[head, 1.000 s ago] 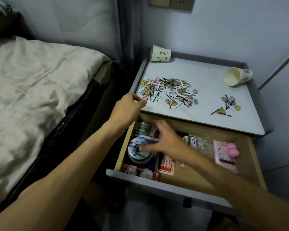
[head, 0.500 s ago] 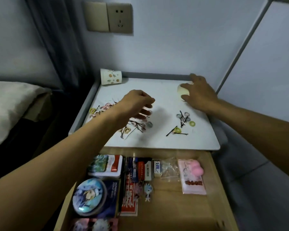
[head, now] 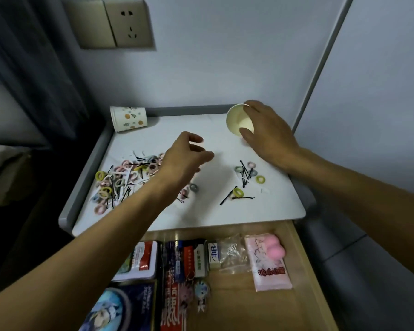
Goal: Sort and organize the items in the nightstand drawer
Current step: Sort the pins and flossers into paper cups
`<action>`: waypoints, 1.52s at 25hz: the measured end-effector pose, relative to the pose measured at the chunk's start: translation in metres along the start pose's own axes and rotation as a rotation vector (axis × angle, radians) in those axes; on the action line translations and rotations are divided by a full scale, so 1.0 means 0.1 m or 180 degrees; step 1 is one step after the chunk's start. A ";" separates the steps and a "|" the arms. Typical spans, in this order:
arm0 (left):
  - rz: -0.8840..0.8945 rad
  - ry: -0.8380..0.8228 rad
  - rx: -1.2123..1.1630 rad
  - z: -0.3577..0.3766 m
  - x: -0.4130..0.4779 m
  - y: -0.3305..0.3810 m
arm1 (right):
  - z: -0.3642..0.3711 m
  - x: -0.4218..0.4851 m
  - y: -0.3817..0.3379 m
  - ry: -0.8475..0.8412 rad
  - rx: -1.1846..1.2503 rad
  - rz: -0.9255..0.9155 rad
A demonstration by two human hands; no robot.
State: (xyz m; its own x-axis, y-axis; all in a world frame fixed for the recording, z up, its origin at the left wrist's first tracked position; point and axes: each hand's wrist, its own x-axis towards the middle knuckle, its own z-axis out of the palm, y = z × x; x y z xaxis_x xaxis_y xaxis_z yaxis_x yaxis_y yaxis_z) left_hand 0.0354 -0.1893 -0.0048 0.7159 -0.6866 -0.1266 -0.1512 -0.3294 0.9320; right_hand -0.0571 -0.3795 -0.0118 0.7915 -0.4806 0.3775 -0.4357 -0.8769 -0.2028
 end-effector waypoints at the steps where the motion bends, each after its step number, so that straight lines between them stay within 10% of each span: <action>1: 0.0216 0.0124 0.0168 0.01 -0.06 0.00 | -0.10 -0.08 -0.12 0.0122 0.0398 0.0054; 9: 0.1518 0.0678 0.0974 -0.03 -0.82 0.08 | -0.82 -0.86 -0.83 -0.0936 0.3486 0.0668; 16: 0.0424 0.0151 0.0736 -0.35 -0.97 -0.21 | -0.16 -0.98 -0.25 -0.1154 0.0596 0.0772; 38: 0.0578 0.0144 0.0702 -0.47 -0.85 -0.25 | 0.12 -0.59 -0.38 -0.1794 0.0003 -0.0637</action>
State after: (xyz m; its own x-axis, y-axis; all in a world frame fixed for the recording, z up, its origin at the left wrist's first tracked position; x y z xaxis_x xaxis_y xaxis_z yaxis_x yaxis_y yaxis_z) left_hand 0.0100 -0.0924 -0.0013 0.6925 -0.7193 0.0555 -0.4207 -0.3401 0.8411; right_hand -0.0819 -0.3175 -0.0373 0.9636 -0.2340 -0.1291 -0.2546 -0.9505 -0.1782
